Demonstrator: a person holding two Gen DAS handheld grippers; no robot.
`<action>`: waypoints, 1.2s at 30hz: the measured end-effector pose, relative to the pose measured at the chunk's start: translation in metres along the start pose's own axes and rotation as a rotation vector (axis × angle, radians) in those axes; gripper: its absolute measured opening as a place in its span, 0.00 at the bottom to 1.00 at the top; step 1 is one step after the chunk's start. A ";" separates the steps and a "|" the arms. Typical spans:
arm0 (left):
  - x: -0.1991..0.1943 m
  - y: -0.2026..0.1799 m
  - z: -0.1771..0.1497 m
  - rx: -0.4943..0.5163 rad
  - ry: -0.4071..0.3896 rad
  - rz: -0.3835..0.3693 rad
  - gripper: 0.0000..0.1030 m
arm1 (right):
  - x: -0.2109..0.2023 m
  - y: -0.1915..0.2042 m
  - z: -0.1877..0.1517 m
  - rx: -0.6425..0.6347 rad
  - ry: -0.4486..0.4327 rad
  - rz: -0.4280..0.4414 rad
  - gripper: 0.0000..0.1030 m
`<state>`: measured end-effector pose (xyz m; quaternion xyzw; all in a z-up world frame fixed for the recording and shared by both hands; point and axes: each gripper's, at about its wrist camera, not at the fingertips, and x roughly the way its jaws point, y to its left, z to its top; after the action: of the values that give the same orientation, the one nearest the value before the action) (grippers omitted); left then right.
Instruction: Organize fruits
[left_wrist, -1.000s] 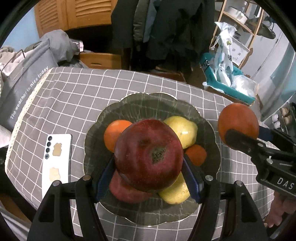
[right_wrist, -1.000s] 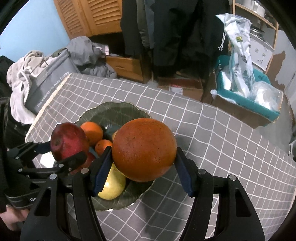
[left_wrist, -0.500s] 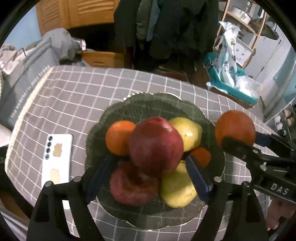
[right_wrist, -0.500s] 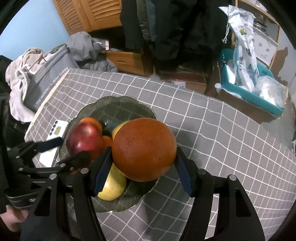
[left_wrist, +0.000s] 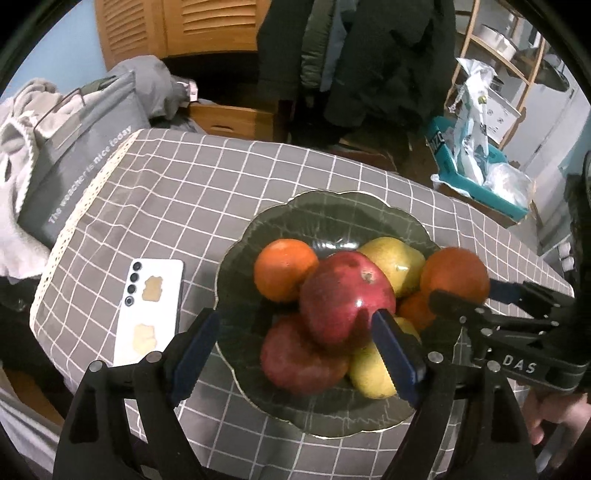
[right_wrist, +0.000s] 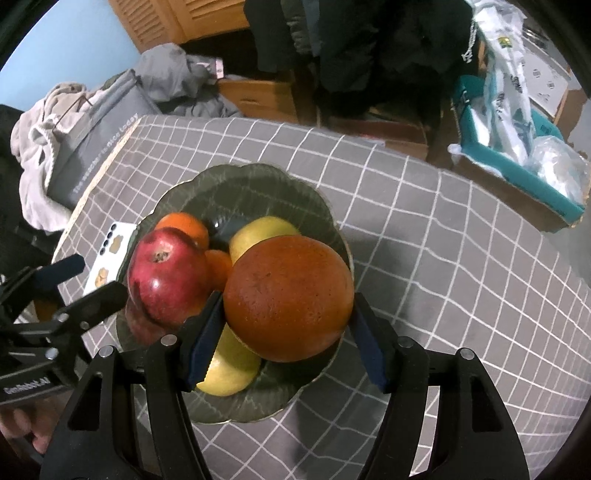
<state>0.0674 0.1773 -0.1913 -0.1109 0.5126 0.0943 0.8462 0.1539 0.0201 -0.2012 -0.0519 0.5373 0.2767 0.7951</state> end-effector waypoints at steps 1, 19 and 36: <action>-0.002 0.001 0.000 -0.006 -0.001 0.000 0.83 | 0.000 0.001 0.000 -0.005 -0.002 0.004 0.67; -0.056 -0.001 0.008 -0.028 -0.118 -0.030 0.84 | -0.066 0.001 0.006 -0.014 -0.165 -0.046 0.77; -0.143 -0.044 0.019 0.065 -0.361 -0.053 0.99 | -0.195 -0.010 -0.007 -0.007 -0.456 -0.255 0.78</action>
<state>0.0298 0.1337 -0.0516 -0.0780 0.3521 0.0737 0.9298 0.1004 -0.0662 -0.0337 -0.0580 0.3324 0.1807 0.9239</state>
